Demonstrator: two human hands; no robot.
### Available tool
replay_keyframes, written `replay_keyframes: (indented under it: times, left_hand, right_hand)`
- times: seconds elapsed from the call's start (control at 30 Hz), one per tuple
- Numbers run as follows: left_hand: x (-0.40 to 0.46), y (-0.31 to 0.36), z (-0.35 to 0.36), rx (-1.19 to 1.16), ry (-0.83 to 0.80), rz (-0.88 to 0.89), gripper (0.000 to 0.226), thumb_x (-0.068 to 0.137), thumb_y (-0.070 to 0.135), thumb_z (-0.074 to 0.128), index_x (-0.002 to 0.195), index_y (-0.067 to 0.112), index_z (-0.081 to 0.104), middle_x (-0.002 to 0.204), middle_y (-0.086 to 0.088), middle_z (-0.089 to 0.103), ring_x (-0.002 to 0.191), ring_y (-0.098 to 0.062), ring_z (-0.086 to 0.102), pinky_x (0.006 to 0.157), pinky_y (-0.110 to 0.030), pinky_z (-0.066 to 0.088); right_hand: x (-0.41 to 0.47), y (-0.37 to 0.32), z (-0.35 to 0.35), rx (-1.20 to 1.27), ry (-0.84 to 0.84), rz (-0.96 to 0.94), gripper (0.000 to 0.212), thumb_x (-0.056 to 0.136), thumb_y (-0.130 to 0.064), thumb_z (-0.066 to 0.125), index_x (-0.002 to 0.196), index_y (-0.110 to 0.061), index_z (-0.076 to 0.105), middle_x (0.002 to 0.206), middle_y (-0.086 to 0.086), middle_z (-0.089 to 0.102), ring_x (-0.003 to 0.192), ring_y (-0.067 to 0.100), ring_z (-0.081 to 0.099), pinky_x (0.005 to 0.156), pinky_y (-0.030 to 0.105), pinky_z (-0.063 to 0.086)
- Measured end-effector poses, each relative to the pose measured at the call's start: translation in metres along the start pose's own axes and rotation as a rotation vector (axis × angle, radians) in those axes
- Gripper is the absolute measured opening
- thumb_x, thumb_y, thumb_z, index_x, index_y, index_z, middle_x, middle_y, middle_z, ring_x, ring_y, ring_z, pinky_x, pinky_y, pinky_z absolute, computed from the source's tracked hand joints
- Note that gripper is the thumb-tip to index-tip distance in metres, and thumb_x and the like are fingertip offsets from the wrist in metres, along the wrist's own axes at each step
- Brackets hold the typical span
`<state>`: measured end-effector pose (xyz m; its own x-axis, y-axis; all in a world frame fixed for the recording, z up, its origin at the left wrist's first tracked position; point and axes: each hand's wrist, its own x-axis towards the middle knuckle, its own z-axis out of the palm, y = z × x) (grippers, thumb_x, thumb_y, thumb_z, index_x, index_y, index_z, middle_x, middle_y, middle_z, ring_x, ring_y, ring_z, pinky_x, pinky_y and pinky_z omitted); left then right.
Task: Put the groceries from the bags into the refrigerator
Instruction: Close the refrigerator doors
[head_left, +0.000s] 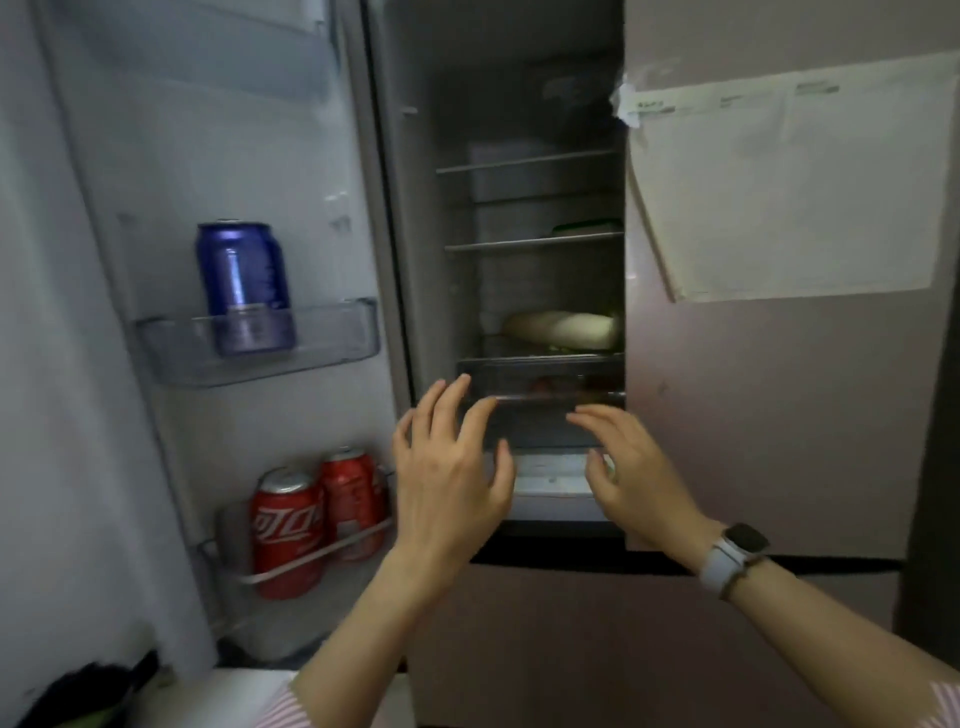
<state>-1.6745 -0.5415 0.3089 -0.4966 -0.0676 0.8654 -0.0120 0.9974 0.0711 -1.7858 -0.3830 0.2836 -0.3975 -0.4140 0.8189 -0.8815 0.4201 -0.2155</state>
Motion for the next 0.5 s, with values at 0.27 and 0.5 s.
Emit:
replay_keyframes:
  times: [0.27, 0.5]
  left_hand:
    - [-0.017, -0.101, -0.121, 0.351, 0.168, -0.082, 0.049, 0.08, 0.031, 0.045, 0.122, 0.009, 0.054, 0.134, -0.018, 0.048, 0.128, -0.03, 0.035, 0.097, -0.05, 0.037]
    - [-0.035, -0.147, -0.164, 0.305, 0.168, -0.311, 0.074, 0.079, 0.052, 0.036, 0.142, 0.017, 0.022, 0.15, -0.017, 0.023, 0.138, -0.034, 0.022, 0.102, -0.053, 0.031]
  right_hand:
    - [0.116, -0.168, 0.064, 0.069, 0.079, -0.391, 0.052, 0.083, -0.024, 0.036, 0.13, -0.004, 0.047, 0.135, 0.016, 0.049, 0.129, 0.029, 0.039, 0.107, 0.054, 0.026]
    - [0.127, -0.206, 0.073, -0.027, 0.095, -0.341, 0.046, 0.079, -0.037, 0.036, 0.116, -0.013, 0.051, 0.106, 0.007, 0.06, 0.101, 0.026, 0.058, 0.101, 0.064, 0.027]
